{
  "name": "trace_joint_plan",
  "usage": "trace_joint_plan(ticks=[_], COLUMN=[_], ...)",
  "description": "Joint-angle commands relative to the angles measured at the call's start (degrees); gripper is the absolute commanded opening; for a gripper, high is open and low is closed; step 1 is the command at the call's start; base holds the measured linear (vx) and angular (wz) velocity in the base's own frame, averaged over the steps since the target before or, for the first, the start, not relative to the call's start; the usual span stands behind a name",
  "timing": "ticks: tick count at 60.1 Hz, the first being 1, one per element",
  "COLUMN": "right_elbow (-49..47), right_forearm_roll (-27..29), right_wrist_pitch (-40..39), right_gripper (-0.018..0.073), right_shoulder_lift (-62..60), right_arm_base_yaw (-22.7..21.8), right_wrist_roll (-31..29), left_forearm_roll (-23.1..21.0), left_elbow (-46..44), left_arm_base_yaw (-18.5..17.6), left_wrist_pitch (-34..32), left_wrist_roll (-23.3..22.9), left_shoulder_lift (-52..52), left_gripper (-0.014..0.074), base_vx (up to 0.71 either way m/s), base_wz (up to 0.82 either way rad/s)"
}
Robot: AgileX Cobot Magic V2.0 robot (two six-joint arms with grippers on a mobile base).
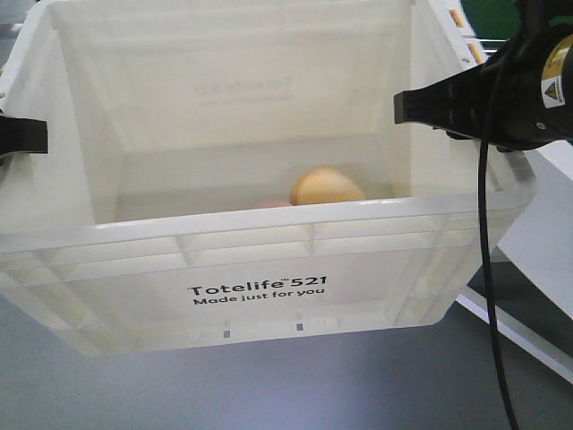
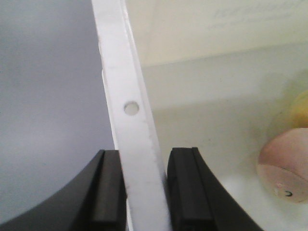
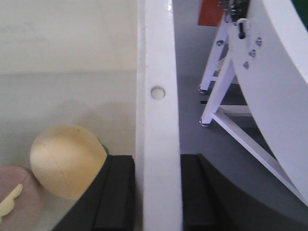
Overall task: Place moving items into box and shelve
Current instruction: 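Hold the crate with both grippers while the base drives away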
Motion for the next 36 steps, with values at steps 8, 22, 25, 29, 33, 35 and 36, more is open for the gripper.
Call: trace_joint_plan(ticks=[8,22,25,29,33,35,36], right_elbow=[-2.4,-2.4,-2.4,-2.4,-2.4,-2.4,-2.4], right_forearm_roll=[-7.0,-7.0,-7.0,-7.0,-7.0,-7.0,-7.0], right_wrist_pitch=[-6.2,-6.3,-6.2,-6.2,-6.3,-6.3,-6.3], right_gripper=[0.0071,0.0071,0.0071,0.0071,0.0071,0.0071,0.0071], right_shoulder_lift=[-2.1,-2.1,-2.1,-2.1,-2.1,-2.1,-2.1], right_arm_base_yaw=[-0.2,-0.2,-0.2,-0.2,-0.2,-0.2,-0.2], right_wrist_roll=[-0.2,-0.2,-0.2,-0.2,-0.2,-0.2,-0.2], left_forearm_roll=[-0.3,-0.3,-0.3,-0.3,-0.3,-0.3,-0.3], left_elbow=[-2.4,-2.4,-2.4,-2.4,-2.4,-2.4,-2.4], left_arm_base_yaw=[-0.4,-0.4,-0.4,-0.4,-0.4,-0.4,-0.4], left_wrist_pitch=[-7.4,-7.4,-7.4,-7.4,-7.4,-7.4,-7.4], left_wrist_roll=[1.6,1.6,1.6,1.6,1.6,1.6,1.6], left_shoulder_lift=[-1.8,-1.8,-1.8,-1.8,-1.8,-1.8,-1.8], left_gripper=[0.0104,0.0104,0.0104,0.0104,0.0104,0.0104,0.0104], base_vx=[-0.17,-0.16,-0.16,-0.15,-0.15,-0.15,-0.15], base_wz=[0.64,0.62,0.6,0.6,0.59,0.58,0.58])
